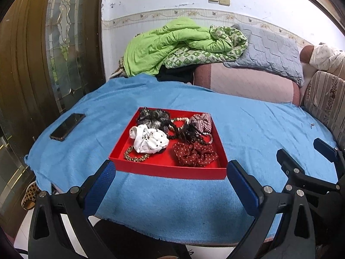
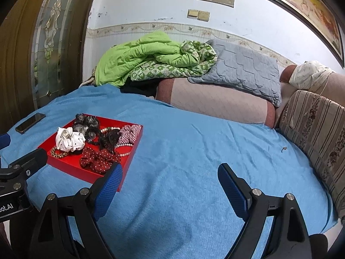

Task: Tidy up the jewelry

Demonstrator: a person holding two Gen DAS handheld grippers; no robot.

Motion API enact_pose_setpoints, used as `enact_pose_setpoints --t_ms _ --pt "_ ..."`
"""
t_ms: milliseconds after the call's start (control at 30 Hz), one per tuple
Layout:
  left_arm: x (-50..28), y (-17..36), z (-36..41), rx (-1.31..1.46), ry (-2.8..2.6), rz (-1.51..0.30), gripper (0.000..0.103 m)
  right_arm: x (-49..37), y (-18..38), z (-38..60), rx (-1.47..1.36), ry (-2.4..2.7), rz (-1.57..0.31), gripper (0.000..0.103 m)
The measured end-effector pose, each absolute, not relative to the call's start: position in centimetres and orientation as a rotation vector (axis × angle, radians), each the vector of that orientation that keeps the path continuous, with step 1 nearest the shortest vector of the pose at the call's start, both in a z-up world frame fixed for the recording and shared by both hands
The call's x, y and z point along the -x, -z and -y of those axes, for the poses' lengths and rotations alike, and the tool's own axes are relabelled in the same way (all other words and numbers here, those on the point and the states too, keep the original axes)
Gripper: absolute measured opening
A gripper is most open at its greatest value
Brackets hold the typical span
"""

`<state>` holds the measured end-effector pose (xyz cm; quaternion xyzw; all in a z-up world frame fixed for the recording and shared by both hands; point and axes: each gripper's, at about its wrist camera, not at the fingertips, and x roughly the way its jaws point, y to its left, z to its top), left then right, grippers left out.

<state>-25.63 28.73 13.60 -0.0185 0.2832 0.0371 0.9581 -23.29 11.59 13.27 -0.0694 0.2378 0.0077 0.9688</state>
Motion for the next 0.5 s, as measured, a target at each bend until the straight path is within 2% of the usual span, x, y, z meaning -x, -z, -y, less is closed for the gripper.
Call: enact_pose_setpoints --t_ms 500 --pt "25.21 -12.80 -28.61 0.041 -0.059 -0.604 0.102 22.80 -12.71 -11.53 0.150 -0.017 -0.508 0.093"
